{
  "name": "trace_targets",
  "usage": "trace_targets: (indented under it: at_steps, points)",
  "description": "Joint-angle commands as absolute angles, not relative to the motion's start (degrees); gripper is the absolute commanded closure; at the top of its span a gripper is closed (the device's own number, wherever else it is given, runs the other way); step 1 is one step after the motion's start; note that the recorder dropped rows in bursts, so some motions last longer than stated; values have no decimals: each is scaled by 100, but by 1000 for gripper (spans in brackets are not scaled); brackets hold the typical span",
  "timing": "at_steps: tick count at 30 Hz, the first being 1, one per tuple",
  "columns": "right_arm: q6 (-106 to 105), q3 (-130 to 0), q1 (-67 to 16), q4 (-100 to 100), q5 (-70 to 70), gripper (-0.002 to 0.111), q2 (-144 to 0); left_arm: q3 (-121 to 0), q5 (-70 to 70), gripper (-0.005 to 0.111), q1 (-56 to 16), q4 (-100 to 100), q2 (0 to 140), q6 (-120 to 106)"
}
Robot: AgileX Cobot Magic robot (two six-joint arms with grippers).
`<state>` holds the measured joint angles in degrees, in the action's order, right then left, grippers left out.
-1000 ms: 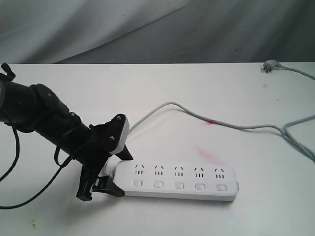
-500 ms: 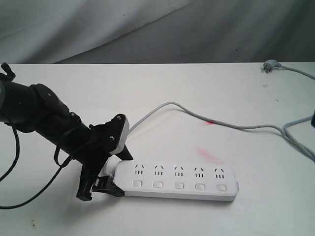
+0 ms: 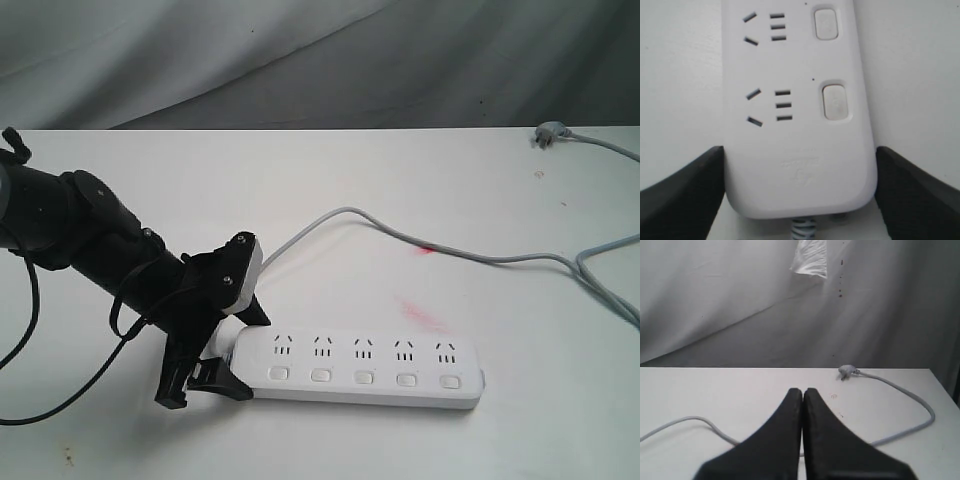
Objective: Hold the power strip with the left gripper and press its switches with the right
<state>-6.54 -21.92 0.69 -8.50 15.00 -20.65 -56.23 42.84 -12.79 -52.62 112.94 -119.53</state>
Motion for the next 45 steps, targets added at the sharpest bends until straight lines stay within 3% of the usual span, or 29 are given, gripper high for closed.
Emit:
trace_targets:
  at_steps: [1,14,21,45]
  points:
    - [-400,-1467,353,-793,1273,108,-1791,-5629,4204,107,-1305,-5254,11292,-11996]
    - [-353,0,550,-850,1269,108,-300,-5629,4204,107,-1305,-5254,11292,-11996]
    - [-294,0,550,-675,1963,108,0,-5629,4204,107,-1305,-5254,11292,-11996]
    - [-294,0,550,-721,1963,108,0,-5629,4203,107,-1305,-5230,11292,-11996]
